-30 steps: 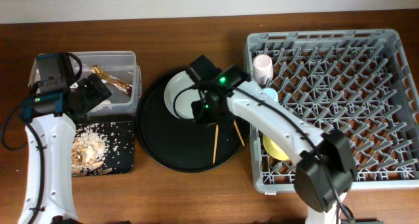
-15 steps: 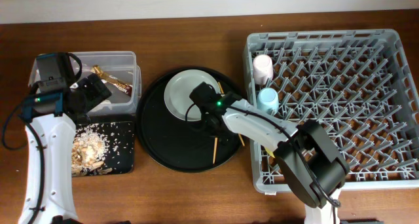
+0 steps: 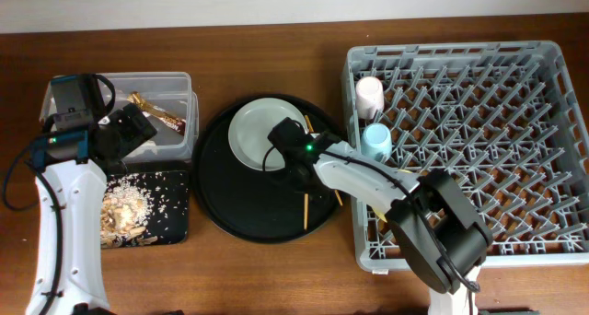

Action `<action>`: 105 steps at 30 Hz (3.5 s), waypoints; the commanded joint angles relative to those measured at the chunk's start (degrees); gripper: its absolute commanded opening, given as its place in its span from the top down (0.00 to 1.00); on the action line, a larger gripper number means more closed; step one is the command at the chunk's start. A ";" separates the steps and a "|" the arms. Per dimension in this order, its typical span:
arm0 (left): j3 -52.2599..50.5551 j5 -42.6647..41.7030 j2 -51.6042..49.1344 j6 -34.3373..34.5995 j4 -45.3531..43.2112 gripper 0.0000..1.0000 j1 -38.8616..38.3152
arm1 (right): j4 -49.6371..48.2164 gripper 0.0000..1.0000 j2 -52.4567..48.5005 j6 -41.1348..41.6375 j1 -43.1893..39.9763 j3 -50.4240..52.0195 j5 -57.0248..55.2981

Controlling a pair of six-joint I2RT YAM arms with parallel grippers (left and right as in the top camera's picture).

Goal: Sort waste into correct bins and load items into the dishwasher rack
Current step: 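Carry the chopstick into the rack and stand it upright, then grasp the second chopstick with the right gripper, then place the second chopstick upright in the rack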

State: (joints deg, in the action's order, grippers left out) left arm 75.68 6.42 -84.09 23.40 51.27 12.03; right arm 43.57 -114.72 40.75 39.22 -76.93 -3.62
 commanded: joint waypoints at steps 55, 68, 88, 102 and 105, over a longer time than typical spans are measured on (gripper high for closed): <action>0.87 0.02 0.85 -0.72 0.07 0.01 0.13 | 24.33 0.72 3.17 -33.92 -8.41 -19.98 7.63; 0.87 0.02 0.85 -0.72 0.04 0.01 0.13 | 18.75 0.80 -8.46 -27.78 -8.41 -18.29 3.80; 0.87 0.02 0.85 -0.72 0.07 0.01 0.13 | 29.75 0.96 -6.32 -27.78 -8.59 -31.95 3.26; 0.87 0.02 0.85 -0.72 0.07 0.01 0.13 | 39.01 0.96 -5.33 -31.95 -33.90 -40.35 -2.34; 0.87 0.02 0.85 -0.72 0.04 0.01 0.13 | 38.91 0.96 -5.35 -34.58 -36.22 -39.52 -2.38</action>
State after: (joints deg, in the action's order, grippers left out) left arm 75.68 6.42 -84.09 23.40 51.27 12.03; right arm 82.35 -121.99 8.69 4.43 -116.31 -6.72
